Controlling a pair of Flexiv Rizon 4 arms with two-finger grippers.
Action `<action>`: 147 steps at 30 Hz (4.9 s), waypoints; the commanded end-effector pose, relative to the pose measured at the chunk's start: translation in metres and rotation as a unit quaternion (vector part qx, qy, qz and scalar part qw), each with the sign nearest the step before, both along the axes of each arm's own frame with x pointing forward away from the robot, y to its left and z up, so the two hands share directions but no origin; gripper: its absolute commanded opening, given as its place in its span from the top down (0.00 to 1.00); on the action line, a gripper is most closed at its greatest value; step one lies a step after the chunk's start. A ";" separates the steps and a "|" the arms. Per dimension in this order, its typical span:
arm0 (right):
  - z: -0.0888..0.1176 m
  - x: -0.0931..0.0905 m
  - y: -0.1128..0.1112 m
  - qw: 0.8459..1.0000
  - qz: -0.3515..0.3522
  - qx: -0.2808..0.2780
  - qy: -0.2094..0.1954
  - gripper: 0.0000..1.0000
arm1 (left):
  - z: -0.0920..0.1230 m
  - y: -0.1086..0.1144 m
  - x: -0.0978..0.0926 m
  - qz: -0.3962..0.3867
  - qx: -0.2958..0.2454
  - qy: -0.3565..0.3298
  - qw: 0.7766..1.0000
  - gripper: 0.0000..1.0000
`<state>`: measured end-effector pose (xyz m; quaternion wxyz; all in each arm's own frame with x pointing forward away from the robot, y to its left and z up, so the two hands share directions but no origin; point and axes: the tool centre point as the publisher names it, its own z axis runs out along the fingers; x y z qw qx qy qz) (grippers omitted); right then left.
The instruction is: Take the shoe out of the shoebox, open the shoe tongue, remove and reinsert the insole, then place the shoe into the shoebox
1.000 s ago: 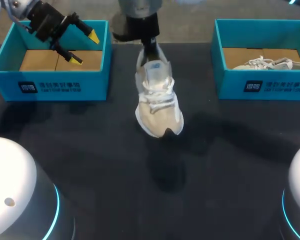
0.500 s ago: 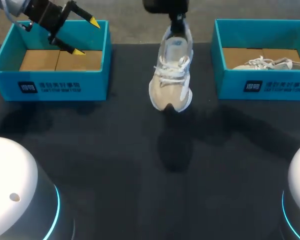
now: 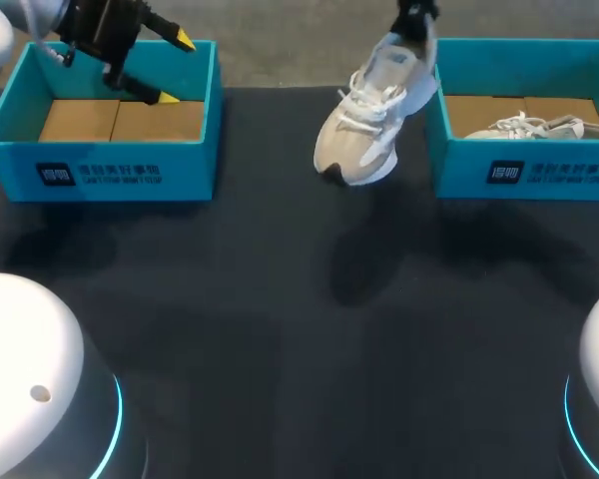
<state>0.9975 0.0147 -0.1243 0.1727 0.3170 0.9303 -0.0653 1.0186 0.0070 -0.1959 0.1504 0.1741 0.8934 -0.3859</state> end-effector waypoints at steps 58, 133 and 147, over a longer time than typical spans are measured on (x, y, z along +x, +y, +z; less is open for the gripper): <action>0.017 -0.004 -0.114 0.990 0.125 0.021 -0.064 1.00 | 0.016 0.006 0.014 0.405 -0.004 0.241 0.882 0.00; -0.002 0.150 -0.286 0.973 0.190 -0.128 -0.040 1.00 | 0.022 0.032 -0.014 0.684 0.045 0.346 0.640 0.00; -0.015 0.166 -0.300 0.974 0.190 -0.119 0.036 1.00 | 0.021 0.047 -0.012 0.700 0.069 0.351 0.618 0.00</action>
